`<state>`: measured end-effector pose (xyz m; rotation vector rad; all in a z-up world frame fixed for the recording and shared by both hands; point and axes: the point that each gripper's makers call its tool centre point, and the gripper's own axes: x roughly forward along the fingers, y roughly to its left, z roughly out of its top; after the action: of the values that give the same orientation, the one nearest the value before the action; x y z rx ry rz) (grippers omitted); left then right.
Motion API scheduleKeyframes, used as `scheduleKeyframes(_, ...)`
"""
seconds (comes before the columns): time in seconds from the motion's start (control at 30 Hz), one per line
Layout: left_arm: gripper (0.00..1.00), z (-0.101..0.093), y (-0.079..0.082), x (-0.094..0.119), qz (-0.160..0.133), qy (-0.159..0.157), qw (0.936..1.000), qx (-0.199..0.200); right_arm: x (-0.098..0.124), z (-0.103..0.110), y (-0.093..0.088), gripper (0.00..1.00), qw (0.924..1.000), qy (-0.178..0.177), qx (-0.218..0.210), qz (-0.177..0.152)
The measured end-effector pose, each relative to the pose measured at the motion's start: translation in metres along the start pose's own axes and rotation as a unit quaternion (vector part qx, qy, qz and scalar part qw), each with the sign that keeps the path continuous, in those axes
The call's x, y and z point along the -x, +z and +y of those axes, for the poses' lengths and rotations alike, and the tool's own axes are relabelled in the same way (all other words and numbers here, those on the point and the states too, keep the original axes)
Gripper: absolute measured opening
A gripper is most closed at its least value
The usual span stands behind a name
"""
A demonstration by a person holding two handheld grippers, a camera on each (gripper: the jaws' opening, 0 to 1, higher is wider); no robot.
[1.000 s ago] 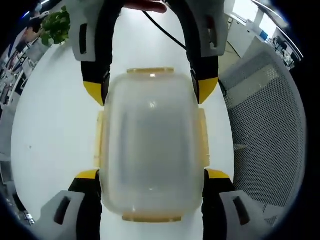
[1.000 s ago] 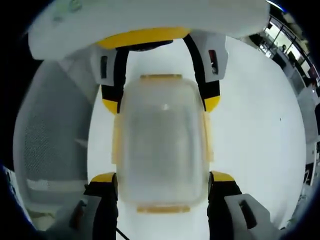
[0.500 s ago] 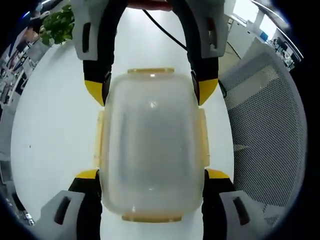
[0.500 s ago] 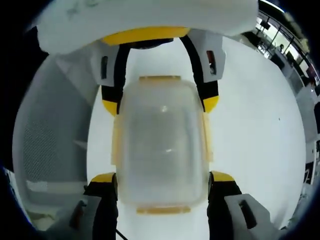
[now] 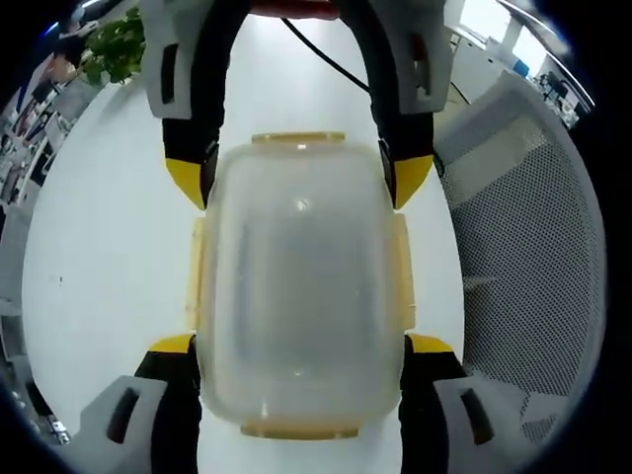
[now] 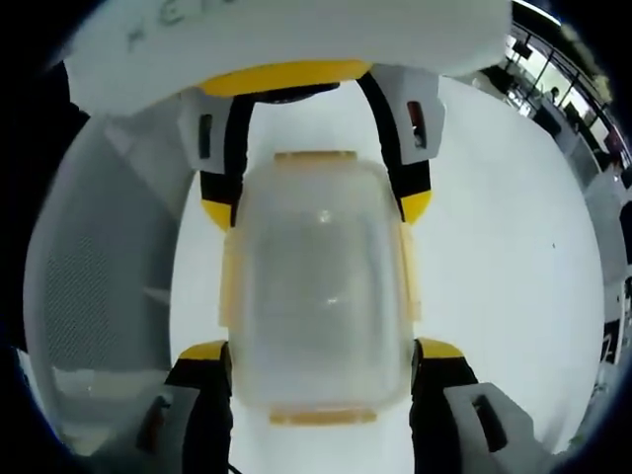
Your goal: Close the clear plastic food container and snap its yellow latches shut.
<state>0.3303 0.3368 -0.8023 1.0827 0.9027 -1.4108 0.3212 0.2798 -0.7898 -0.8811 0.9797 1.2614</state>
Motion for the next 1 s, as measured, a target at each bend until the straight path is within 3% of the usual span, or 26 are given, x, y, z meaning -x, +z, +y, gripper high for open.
scheduleKeyframes(1.0, 0.84, -0.006, -0.060, 0.017, 0.000, 0.004, 0.9998, 0.017, -0.024, 0.004, 0.058, 0.74, 0.9999, 0.005, 0.012, 0.004)
